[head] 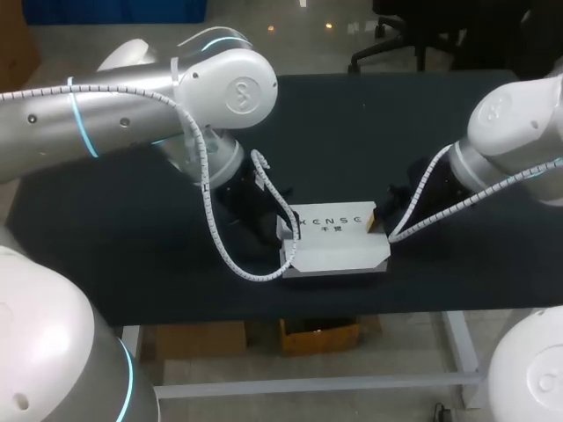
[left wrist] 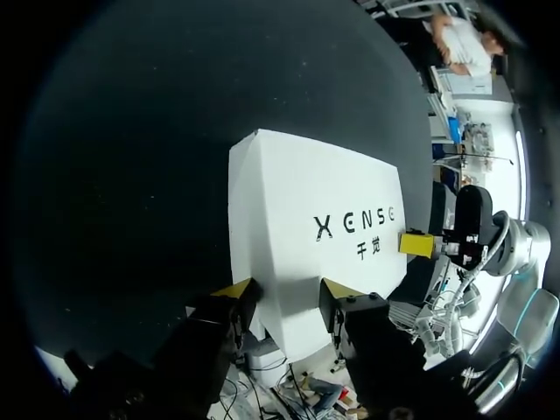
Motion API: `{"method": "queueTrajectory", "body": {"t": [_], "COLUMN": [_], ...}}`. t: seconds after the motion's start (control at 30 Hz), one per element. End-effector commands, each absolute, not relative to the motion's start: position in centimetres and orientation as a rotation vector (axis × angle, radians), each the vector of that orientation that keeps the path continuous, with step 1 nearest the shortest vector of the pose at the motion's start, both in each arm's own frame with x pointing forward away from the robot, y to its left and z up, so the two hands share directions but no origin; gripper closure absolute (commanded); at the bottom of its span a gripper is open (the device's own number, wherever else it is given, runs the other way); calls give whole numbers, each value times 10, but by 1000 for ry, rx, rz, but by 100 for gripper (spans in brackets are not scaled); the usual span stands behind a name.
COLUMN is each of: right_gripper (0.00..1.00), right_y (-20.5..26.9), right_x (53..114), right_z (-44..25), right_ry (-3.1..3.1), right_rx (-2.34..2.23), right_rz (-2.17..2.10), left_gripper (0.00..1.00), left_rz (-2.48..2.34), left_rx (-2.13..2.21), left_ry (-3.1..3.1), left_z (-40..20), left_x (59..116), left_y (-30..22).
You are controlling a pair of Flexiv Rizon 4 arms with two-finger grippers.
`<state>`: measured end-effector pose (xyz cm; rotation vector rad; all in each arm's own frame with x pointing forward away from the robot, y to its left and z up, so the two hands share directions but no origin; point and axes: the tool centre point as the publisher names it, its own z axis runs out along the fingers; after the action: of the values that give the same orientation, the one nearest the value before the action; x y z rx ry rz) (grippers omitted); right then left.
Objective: Assemble the packaging by folding the flat box into shape, placing the metal phone stand inside, and closing the box properly
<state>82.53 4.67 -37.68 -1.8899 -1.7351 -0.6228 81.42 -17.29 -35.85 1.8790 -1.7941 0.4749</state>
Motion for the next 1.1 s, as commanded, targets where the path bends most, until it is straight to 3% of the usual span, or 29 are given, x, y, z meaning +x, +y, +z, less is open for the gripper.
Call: {"method": "queueTrajectory", "body": {"t": [0.03, 1.1], "right_gripper": [55, 55], "right_y": [49, 51], "right_x": [826, 835], "right_z": [-373, -368], "right_ry": [-1736, -1709], "right_rx": [-1891, -1891], "right_rz": [-611, -552], "left_gripper": [52, 53], "left_rz": [458, 381], "left_rx": [1878, 1885], "left_ry": [-1796, -1771], "left_z": [-358, -347], "left_x": [818, 825], "left_y": [-179, -181]}}
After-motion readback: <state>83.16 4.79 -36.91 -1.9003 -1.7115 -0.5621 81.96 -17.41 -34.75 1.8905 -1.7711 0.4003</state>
